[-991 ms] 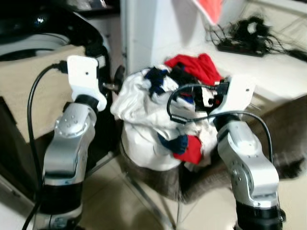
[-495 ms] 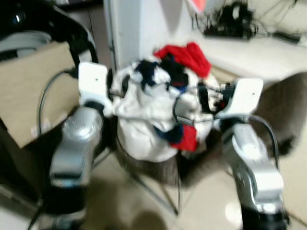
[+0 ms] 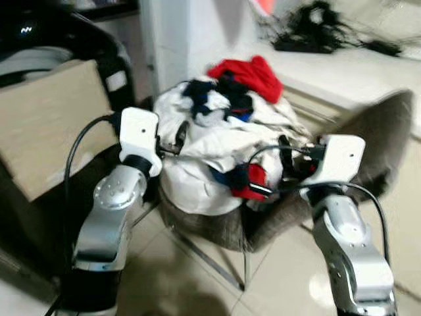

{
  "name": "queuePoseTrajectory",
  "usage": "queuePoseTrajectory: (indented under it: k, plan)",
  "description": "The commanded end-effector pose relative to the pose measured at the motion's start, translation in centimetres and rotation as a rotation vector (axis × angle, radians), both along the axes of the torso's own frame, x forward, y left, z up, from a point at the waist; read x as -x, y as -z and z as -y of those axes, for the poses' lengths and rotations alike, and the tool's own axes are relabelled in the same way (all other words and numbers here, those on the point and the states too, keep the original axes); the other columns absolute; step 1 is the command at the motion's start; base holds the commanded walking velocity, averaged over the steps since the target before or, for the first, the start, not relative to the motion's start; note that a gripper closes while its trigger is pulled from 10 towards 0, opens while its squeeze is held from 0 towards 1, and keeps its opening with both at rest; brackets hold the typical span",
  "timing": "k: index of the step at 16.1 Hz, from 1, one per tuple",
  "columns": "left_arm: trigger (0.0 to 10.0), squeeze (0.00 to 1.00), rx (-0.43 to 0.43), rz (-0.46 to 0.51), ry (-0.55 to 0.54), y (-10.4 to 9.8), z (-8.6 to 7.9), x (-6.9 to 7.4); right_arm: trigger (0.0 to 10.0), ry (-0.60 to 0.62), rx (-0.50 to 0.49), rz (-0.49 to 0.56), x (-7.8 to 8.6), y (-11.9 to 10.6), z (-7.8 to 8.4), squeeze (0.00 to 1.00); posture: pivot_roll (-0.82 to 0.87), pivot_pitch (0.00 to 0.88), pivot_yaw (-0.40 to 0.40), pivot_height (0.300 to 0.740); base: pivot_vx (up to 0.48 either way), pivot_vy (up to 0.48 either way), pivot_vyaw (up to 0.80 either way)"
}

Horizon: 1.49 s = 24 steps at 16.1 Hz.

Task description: Clothes washing

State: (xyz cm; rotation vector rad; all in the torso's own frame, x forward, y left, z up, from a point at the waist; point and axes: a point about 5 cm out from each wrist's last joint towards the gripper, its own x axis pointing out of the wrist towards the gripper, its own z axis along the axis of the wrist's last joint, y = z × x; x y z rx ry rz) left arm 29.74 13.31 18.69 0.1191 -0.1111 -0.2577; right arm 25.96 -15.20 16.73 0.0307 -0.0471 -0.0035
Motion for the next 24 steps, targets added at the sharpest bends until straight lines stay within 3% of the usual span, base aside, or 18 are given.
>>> queuePoseTrajectory:
  k: [1,5,8,12,15,24]
  plan:
    - [10.0,0.00,-0.010,0.007,0.022,-0.1,0.5,-0.2,10.0,0.006,-0.002,0.031,0.2,-0.5,0.3,0.00,-0.10,0.000,-0.018,0.740,0.000,0.476,-0.79]
    - [10.0,0.00,-0.021,0.014,0.031,-0.2,1.0,-0.6,10.0,-0.015,0.027,0.050,0.4,-0.9,0.1,0.00,-0.11,0.000,-0.012,0.740,0.000,0.475,-0.59]
    - [10.0,0.00,-0.084,0.036,-0.004,-0.3,1.0,-0.6,10.0,-0.042,0.020,0.083,0.0,-1.9,-0.3,0.00,-0.10,0.000,-0.016,0.740,0.000,-0.320,0.00]
    - [10.0,0.00,0.042,0.024,-0.024,-0.6,0.7,-0.6,10.0,-0.040,0.040,0.107,-0.6,-2.6,0.1,0.00,-0.10,0.000,-0.032,0.740,0.000,-0.222,0.00]
    - [10.0,0.00,0.004,0.038,-0.028,-0.9,0.6,-0.6,10.0,-0.054,0.079,0.104,-1.0,-2.8,0.1,0.00,-0.09,0.000,-0.041,0.740,0.000,0.000,0.00]
    - [10.0,0.00,0.013,0.063,-0.063,-1.9,0.1,-1.0,10.0,-0.066,0.064,0.121,-1.8,-3.5,0.1,0.00,-0.09,0.000,-0.035,0.740,0.418,0.000,0.78]
